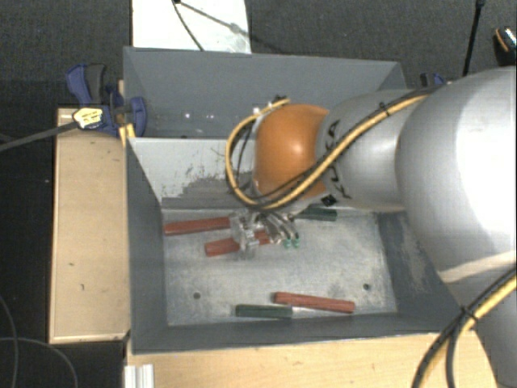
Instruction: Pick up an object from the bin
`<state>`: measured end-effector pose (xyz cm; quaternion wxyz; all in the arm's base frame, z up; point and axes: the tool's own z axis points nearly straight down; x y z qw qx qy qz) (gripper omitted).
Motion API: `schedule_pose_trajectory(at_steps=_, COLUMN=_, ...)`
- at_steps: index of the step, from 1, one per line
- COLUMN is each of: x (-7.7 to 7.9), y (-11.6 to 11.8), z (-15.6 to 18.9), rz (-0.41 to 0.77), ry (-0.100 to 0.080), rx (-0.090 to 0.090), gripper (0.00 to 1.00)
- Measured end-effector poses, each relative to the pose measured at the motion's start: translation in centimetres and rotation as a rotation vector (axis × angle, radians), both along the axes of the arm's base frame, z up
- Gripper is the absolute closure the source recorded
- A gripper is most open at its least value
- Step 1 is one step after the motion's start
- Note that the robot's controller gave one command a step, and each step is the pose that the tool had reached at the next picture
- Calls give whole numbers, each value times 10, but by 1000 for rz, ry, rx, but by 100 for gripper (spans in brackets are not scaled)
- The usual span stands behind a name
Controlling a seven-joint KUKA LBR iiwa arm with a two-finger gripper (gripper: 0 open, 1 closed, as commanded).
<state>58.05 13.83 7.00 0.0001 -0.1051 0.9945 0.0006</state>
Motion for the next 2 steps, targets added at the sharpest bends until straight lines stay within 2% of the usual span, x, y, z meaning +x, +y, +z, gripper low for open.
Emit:
schedule_pose_trajectory(at_steps=1, x=1, y=0, z=10, rz=-4, ry=-4, rx=1, gripper=100)
schedule_pose_trajectory(at_steps=2, x=3, y=0, z=61, rz=-7, ry=-8, rx=1, gripper=100)
